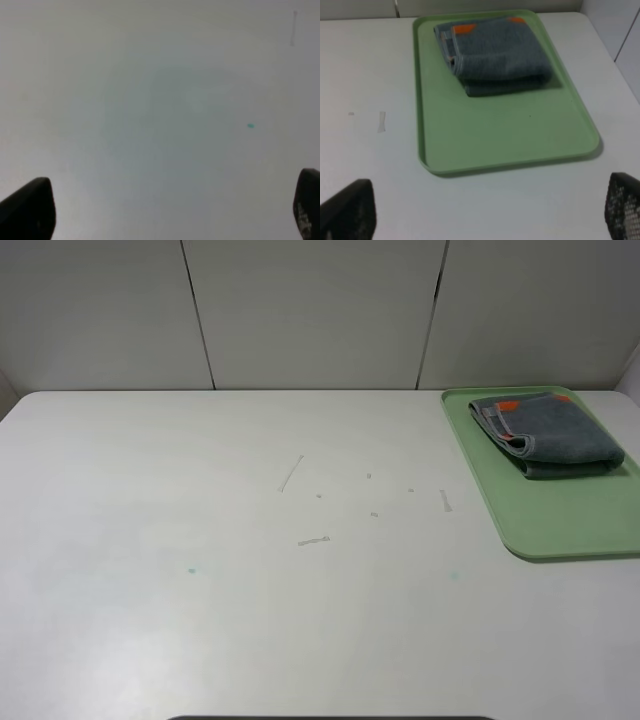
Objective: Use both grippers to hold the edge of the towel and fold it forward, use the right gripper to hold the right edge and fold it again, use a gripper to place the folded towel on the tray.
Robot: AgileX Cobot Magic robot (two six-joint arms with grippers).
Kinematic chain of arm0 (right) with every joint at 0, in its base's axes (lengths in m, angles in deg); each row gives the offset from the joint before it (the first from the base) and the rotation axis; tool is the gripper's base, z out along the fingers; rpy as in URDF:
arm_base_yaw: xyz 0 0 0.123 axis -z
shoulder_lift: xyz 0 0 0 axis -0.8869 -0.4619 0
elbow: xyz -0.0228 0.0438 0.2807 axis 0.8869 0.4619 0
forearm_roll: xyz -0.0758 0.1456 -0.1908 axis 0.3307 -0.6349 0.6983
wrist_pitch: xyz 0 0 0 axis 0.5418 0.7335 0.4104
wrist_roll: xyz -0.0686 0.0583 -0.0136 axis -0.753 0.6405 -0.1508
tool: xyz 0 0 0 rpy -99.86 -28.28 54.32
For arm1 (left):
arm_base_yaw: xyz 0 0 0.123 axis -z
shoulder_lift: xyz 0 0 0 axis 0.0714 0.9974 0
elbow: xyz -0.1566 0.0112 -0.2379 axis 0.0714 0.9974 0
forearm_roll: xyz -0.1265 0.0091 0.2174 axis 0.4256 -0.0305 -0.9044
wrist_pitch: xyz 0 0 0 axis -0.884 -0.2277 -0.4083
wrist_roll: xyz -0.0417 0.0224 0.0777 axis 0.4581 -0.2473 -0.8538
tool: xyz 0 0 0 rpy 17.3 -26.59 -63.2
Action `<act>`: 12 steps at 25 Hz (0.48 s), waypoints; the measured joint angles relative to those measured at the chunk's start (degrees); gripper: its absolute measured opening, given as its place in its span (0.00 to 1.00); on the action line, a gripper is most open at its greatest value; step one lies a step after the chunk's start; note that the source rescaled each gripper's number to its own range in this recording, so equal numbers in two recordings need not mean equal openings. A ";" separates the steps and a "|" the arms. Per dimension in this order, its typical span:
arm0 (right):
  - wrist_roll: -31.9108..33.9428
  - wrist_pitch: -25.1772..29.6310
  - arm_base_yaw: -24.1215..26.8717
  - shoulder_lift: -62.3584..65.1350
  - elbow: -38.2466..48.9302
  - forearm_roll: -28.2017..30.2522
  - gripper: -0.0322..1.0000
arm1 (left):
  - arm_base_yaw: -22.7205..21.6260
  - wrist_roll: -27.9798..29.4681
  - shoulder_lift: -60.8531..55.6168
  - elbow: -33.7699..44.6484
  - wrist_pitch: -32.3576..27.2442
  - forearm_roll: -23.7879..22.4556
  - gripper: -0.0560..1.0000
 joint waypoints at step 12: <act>0.04 0.00 0.00 0.00 0.00 0.00 1.00 | 0.00 0.00 0.00 0.00 0.00 0.00 0.94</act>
